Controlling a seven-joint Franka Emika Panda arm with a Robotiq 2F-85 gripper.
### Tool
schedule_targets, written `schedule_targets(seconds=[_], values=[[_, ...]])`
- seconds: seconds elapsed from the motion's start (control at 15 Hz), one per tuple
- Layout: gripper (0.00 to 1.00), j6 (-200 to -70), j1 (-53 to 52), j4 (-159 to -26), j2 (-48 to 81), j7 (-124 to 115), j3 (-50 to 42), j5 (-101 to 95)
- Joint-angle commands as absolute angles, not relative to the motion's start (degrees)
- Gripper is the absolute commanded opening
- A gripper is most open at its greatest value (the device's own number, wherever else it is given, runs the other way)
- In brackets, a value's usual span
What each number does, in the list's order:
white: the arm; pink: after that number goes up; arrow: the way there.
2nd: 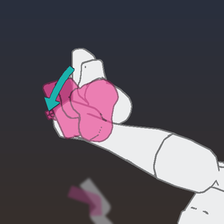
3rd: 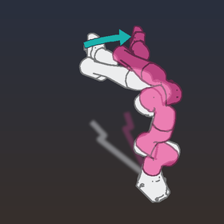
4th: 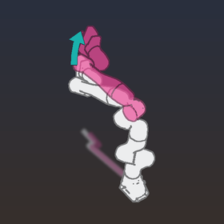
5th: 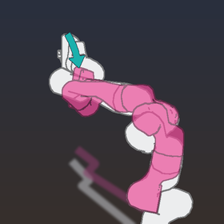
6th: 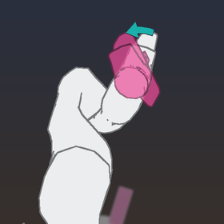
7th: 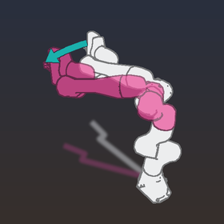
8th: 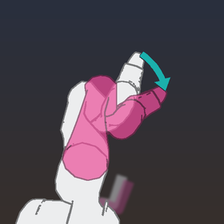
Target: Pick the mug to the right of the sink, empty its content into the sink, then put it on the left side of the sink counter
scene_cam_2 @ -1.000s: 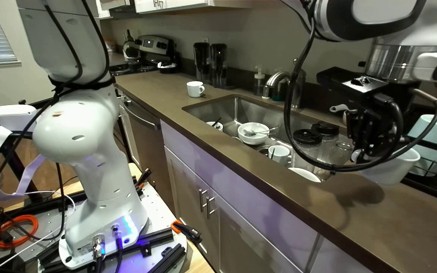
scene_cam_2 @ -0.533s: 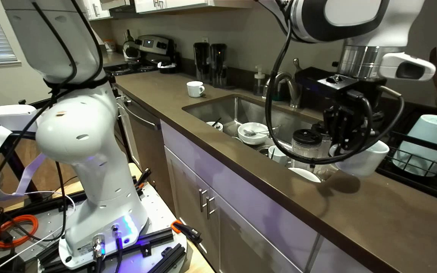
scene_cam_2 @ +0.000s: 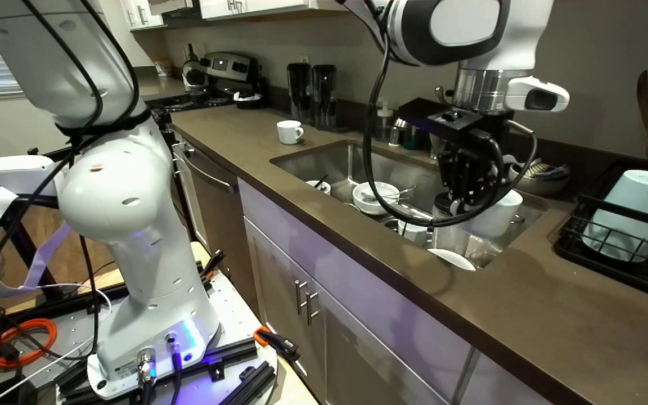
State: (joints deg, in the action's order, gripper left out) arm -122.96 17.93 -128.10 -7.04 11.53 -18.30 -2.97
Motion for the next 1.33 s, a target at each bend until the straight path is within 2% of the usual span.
schedule_targets(seconds=[0.0, 0.67, 0.73, 1.0, 1.07, 1.27], values=[[0.04, -124.0, 16.3, -131.7, -11.9, 16.5, -17.4, -4.0], [0.04, -121.9, 12.4, -131.9, -10.7, 23.4, -16.2, -3.0], [0.16, -121.9, 12.3, -131.9, -10.7, 23.4, -16.1, -3.0], [0.16, -121.9, 12.5, -132.2, -9.9, 23.4, -16.2, -2.9], [0.04, -121.9, 12.5, -132.2, -9.9, 23.4, -16.2, -2.9], [0.04, -122.6, 11.9, -133.2, -10.7, 25.9, -15.3, -6.1]])
